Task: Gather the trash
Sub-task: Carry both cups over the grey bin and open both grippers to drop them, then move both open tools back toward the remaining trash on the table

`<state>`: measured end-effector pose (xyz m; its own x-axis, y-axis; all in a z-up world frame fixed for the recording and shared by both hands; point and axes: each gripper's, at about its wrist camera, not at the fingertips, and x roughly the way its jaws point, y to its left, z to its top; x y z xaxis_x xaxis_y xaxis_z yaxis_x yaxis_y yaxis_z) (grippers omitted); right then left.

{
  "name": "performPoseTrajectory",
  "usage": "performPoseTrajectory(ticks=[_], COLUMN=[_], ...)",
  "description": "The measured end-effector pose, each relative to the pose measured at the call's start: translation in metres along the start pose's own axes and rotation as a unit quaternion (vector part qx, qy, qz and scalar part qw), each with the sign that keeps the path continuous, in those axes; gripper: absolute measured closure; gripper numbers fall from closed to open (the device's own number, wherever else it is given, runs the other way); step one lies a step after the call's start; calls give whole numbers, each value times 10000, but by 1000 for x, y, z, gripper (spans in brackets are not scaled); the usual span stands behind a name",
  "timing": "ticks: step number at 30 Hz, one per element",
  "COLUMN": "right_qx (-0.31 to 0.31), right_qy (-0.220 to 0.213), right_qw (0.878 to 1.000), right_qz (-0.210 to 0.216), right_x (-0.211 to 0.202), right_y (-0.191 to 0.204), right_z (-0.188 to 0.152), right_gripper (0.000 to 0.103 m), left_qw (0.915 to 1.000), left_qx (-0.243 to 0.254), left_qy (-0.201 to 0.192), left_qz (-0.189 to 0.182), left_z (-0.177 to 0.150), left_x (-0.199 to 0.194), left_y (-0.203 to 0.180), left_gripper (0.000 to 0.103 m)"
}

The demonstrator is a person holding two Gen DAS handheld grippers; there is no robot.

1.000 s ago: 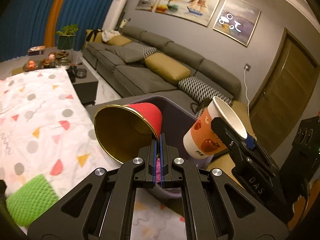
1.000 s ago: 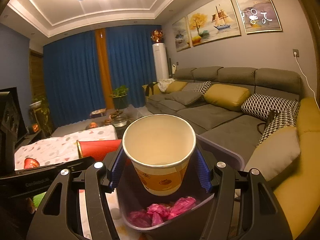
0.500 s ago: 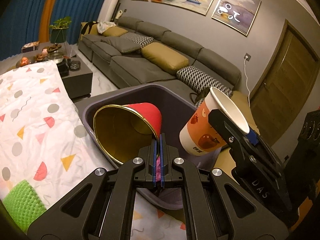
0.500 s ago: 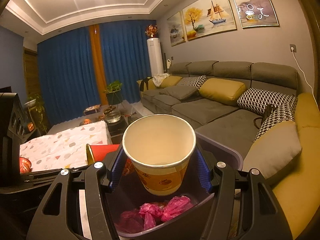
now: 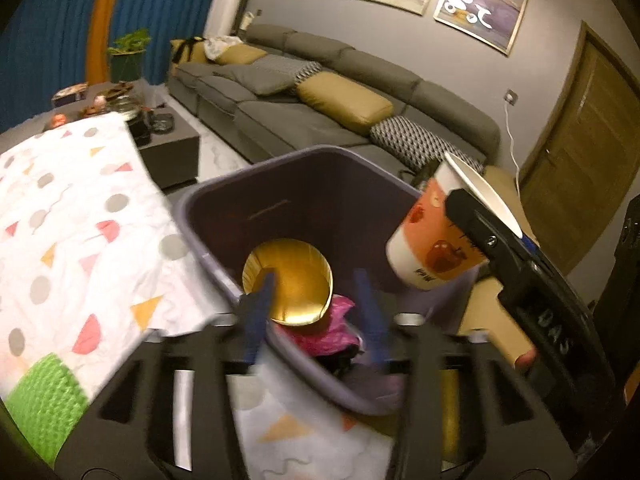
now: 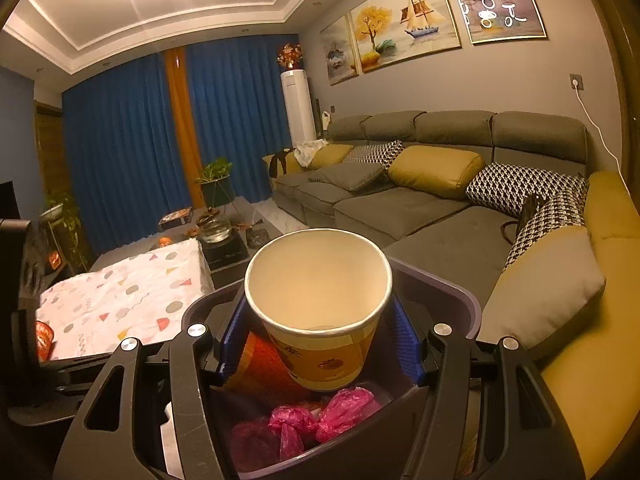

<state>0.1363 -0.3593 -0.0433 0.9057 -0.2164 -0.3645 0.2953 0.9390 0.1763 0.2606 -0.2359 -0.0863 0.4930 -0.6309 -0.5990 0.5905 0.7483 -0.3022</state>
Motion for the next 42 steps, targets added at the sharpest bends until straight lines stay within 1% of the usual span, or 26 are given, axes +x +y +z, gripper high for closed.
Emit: performPoseTrajectory(ticks=[1,2,4,6,7,8,9,10,12,13,14,18,22,26,29,31,34,39,42], right_qx=[8,15,13,16,14,3,-14,-27,-55,-66,-63,-97,-227,-236,-336,-465,-632,-908,-1060], right_qy=[-1,-4,-13,-35,-44,-54,-69,-96,-145,-190,-226,-327,-327,-141,40,150,272,406,469], right_qw=[10000,10000,10000,10000,10000,10000,10000,9999,9999,9998,9997,9991,9980,9959,9927,9893,9839,9754,9713], right_qz=[-2,-9,-1,-8,8,2,7,22,30,51,76,257,495,864,1156,1372,1647,1969,2076], right_x=[0,1,3,4,5,5,5,3,-2,-8,-12,-36,-63,-81,-91,-96,-102,-107,-106], right_y=[0,0,1,2,3,4,6,7,10,12,13,25,48,71,97,119,150,196,218], right_z=[0,0,0,0,1,0,1,1,2,3,3,2,-10,-23,-36,-44,-55,-67,-72], right_gripper=[40,40,39,38,36,34,29,26,24,23,22,20,19,19,19,19,19,19,19], left_qw=[9999,9996,9986,9956,9936,9919,9896,9879,9816,9792,9747,9604,9490,9361,9279,9213,9136,9007,8947], left_qx=[-26,-35,-27,-70,-118,-160,-217,-262,-363,-395,-446,-630,-820,-1022,-1173,-1254,-1357,-1517,-1577], left_qy=[-59,-142,-298,-547,-672,-754,-875,-955,-1148,-1199,-1267,-1412,-1482,-1474,-1516,-1559,-1634,-1717,-1765], left_qz=[109,243,433,756,906,1014,1120,1192,1483,1588,1787,2319,2660,3026,3197,3333,3468,3692,3788], left_z=[-2,-4,-9,-16,-21,-23,-28,-32,-44,-48,-56,-75,-95,-121,-135,-144,-153,-170,-175], left_x=[-5,-13,-29,-53,-66,-76,-89,-98,-122,-130,-141,-174,-204,-236,-257,-273,-294,-327,-338], left_y=[2,6,12,18,21,22,25,27,34,38,43,62,80,100,110,120,130,153,164], left_gripper=[41,38,28,20,17,15,13,11,8,7,7,7,7,7,7,7,7,7,7])
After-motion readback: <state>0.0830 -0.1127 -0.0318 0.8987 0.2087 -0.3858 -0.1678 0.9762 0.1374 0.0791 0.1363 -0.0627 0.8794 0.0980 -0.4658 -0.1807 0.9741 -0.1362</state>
